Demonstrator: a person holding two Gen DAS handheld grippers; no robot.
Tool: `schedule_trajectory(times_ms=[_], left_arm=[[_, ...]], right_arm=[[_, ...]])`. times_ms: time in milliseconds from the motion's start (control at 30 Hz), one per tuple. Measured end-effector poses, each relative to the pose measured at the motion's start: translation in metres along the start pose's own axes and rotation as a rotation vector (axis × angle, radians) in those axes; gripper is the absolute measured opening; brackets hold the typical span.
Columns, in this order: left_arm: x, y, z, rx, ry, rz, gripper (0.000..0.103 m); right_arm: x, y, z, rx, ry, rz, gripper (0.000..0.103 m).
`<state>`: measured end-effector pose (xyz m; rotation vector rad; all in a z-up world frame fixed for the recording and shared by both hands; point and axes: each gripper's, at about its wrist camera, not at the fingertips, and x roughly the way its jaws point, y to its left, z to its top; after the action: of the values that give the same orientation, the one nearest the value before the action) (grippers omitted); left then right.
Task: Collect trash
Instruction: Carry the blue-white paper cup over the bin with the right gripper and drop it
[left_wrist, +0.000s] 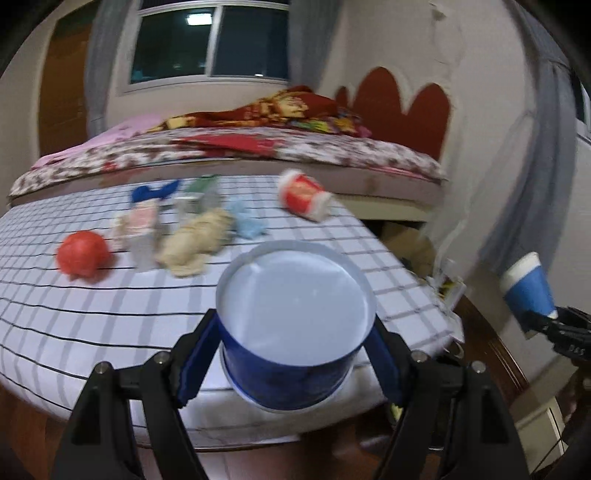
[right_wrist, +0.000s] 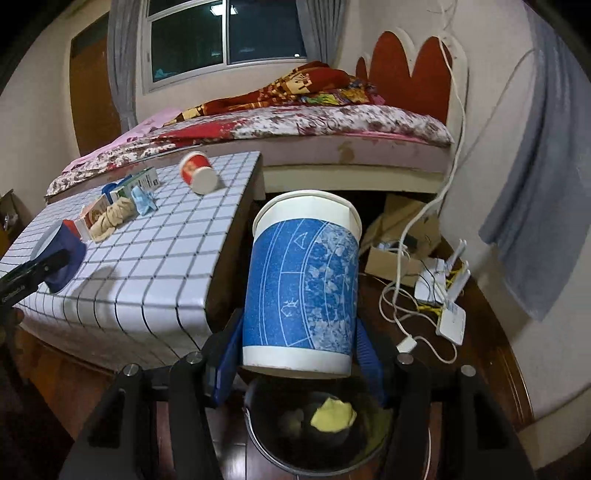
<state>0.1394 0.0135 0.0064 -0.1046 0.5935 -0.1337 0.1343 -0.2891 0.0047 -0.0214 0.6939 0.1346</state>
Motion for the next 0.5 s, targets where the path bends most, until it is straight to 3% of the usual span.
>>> schedule_trajectory(times_ms=[500], left_arm=[[0.016,-0.123,-0.030,0.164,0.092,-0.203,0.076]], right_arm=[[-0.007,-0.039,-0.042,-0.007,0.071,0.000,0.059]])
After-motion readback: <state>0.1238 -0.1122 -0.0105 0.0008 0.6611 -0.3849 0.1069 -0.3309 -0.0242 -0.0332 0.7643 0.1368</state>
